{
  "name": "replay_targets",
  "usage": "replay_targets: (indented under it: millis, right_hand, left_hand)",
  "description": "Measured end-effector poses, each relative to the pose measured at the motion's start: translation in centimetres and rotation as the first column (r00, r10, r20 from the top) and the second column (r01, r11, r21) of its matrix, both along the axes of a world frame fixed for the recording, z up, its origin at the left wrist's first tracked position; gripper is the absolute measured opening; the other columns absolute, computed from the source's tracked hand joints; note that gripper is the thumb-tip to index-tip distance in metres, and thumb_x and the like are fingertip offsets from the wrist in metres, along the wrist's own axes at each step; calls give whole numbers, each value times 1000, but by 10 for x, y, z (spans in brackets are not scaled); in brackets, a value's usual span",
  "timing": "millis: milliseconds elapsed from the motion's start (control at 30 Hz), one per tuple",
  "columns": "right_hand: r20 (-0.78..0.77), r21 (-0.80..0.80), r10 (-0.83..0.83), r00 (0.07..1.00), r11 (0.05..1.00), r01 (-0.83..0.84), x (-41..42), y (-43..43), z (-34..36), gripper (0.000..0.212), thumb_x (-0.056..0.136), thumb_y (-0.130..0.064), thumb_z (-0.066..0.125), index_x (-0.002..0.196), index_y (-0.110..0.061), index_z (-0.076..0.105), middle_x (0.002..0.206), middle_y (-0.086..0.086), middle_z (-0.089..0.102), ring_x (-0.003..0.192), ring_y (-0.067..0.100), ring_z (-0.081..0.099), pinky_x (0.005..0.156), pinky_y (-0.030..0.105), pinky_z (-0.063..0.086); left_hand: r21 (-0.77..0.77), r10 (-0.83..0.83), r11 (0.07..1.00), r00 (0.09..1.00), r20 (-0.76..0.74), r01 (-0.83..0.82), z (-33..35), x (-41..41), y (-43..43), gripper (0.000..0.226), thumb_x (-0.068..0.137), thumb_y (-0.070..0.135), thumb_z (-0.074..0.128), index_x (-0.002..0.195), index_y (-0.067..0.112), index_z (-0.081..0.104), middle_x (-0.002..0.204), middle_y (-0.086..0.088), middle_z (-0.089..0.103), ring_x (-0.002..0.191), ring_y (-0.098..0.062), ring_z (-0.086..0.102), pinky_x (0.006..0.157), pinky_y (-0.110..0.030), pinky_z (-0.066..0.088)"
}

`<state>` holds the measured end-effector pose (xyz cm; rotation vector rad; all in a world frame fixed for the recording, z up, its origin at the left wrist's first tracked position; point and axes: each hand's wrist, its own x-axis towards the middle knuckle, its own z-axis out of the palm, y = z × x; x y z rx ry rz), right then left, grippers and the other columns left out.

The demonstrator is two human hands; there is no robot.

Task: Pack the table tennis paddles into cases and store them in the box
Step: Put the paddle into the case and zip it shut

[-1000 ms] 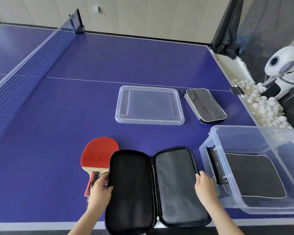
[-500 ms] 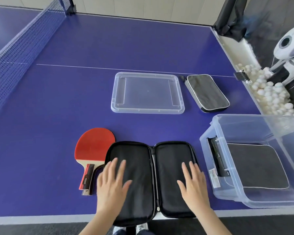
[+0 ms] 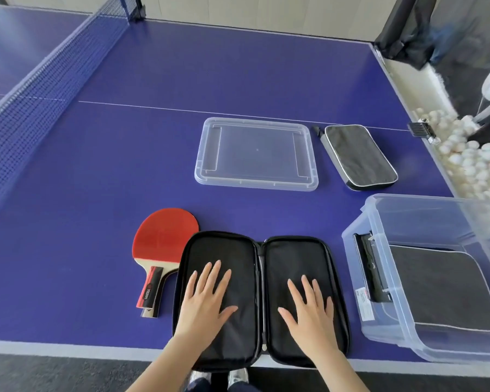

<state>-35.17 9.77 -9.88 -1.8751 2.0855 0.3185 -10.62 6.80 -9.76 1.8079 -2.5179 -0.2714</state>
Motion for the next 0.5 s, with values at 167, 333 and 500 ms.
replay_targets:
  millis: [167,333,500]
  right_hand:
    - [370,-186,-84,925,969,162,40,-33,24,82,90,-70,17,132,-10,53,126,10,59,120,31,54,96,45,46]
    - [684,-63,-155,713,961,269,112,-88,49,58,94,-40,51,145,-17,36,141,-1,42,134,12,33,112,32,30]
    - [706,36,-226,672,958,284,175,-146,51,51,95,-35,52,140,-14,41,134,5,51,128,20,39,105,32,34]
  left_hand:
    - [-31,522,826,786,-331,-562,31,55,-7,58,87,42,62,137,15,47,137,-9,46,123,-33,44,96,-51,39]
    - [394,813,579,466,-349,-714,27,115,-22,80,79,50,69,142,12,36,137,-12,41,126,-32,41,98,-52,43]
    - [695,880,459,175,-442,-554,11,127,-32,72,83,51,65,140,14,39,125,-3,49,113,-23,51,95,-40,44]
